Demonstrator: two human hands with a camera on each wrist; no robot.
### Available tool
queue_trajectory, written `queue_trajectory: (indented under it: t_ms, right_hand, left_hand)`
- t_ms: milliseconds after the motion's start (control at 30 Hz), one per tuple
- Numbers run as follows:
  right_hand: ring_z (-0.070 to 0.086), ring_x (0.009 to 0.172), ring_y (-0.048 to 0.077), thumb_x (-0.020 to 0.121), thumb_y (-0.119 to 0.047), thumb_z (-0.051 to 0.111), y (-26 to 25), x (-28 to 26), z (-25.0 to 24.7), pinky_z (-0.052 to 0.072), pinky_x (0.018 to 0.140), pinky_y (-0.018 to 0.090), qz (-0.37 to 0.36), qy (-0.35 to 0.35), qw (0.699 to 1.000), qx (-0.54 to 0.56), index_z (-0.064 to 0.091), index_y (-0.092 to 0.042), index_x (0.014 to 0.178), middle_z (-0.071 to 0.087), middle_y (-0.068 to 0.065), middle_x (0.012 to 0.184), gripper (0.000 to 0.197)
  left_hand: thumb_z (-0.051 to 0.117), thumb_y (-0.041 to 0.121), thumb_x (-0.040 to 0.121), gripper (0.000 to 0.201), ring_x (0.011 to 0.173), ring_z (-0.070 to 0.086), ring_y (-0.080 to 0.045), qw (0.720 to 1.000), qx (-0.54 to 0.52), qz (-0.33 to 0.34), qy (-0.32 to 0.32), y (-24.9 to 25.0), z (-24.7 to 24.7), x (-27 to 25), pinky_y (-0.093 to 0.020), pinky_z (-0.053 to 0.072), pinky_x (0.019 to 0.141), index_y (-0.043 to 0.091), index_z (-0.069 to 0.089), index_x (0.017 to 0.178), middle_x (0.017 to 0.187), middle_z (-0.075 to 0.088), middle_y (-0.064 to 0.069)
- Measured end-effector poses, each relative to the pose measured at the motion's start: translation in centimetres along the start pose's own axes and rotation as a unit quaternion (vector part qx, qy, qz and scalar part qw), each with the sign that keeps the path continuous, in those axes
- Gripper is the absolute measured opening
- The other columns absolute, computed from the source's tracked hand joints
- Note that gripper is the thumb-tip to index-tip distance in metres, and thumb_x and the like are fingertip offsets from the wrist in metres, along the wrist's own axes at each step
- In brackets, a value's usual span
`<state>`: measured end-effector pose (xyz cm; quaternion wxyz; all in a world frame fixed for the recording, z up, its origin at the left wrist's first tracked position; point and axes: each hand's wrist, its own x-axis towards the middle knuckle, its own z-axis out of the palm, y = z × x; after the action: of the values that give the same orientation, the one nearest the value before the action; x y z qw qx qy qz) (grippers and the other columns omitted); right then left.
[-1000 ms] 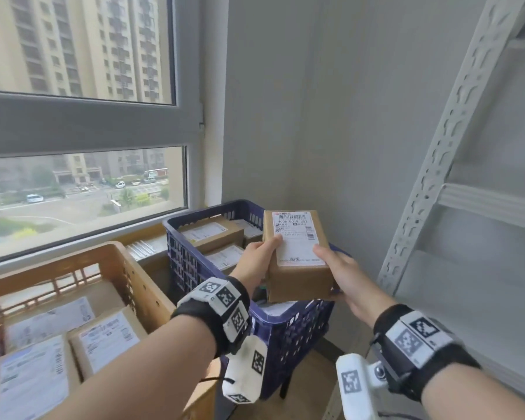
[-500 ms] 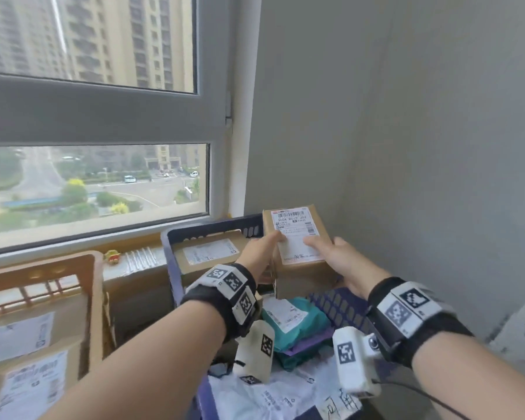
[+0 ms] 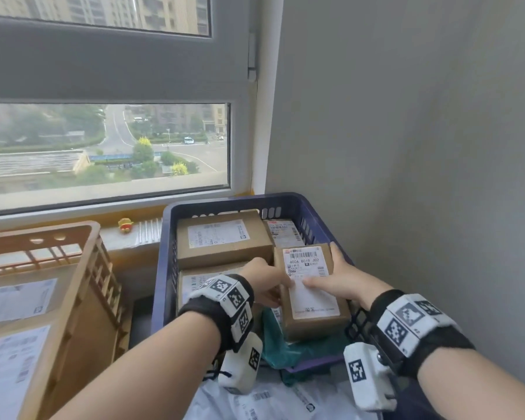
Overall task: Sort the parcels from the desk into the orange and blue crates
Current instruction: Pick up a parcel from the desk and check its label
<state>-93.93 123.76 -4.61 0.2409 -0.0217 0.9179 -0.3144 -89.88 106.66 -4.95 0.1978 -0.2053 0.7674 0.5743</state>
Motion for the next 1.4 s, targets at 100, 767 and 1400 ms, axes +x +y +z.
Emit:
queue_trajectory:
  t_ms: [100, 767, 1400]
  right_hand:
    - [0.062, 0.115, 0.021, 0.092, -0.044, 0.060, 0.1, 0.4, 1.2, 0.052, 0.091, 0.035, -0.047, 0.023, 0.995, -0.090, 0.002, -0.036, 0.155, 0.054, -0.006, 0.143, 0.086]
    - [-0.022, 0.148, 0.040, 0.095, -0.070, 0.023, 0.2, 1.3, 6.3, 0.007, 0.117, 0.062, -0.074, -0.020, 0.936, -0.345, -0.014, -0.049, 0.152, -0.023, 0.003, 0.163, 0.071]
    - [-0.013, 0.152, 0.021, 0.096, -0.060, 0.029, 2.7, 2.6, 8.1, -0.001, 0.120, 0.058, -0.184, 0.059, 0.917, -0.349, 0.000, -0.039, 0.157, -0.010, -0.004, 0.166, 0.071]
  left_hand:
    - [0.075, 0.020, 0.083, 0.023, 0.062, 0.071, -0.017, 0.996, 0.083, 0.021, 0.034, -0.8, -0.1, 0.4, -0.027, 0.058, 0.057, 0.002, 0.067, 0.094, 0.074, 0.072, -0.008]
    - [0.058, 0.025, 0.090, 0.047, 0.116, 0.050, -0.018, 0.933, 0.240, 0.178, 0.201, -6.0, -2.5, 2.9, -0.027, 0.042, 0.096, 0.024, 0.052, 0.136, 0.131, 0.038, 0.001]
    - [0.060, 0.031, 0.088, 0.057, 0.120, 0.045, -0.017, 0.932, 0.236, 0.193, 0.196, -6.9, -2.6, 3.1, -0.027, 0.039, 0.100, 0.021, 0.044, 0.143, 0.133, 0.034, 0.001]
